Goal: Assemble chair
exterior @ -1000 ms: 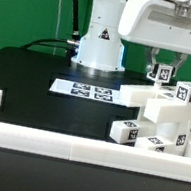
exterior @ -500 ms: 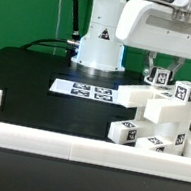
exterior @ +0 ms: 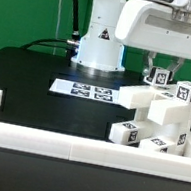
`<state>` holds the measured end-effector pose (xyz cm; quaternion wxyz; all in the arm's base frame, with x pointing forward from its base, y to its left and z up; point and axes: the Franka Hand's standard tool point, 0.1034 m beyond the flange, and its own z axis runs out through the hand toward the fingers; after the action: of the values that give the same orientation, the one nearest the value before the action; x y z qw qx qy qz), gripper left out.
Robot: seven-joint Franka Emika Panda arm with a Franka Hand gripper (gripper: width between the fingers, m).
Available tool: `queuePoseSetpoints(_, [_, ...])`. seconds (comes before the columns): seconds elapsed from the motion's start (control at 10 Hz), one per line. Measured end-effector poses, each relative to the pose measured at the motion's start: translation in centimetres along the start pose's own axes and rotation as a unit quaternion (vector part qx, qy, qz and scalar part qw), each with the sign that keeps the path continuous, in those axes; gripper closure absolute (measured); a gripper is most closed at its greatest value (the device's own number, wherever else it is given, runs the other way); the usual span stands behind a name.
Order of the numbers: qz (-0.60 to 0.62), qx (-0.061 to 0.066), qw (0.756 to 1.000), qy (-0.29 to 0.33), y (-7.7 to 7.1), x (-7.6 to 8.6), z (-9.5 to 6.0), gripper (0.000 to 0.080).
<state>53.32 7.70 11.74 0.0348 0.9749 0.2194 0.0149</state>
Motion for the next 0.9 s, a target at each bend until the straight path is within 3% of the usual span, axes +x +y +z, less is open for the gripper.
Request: queuePoseSetpoints(0.9, [0.03, 0.001, 1.0, 0.0, -0.02, 0.01, 0.0, 0.0512])
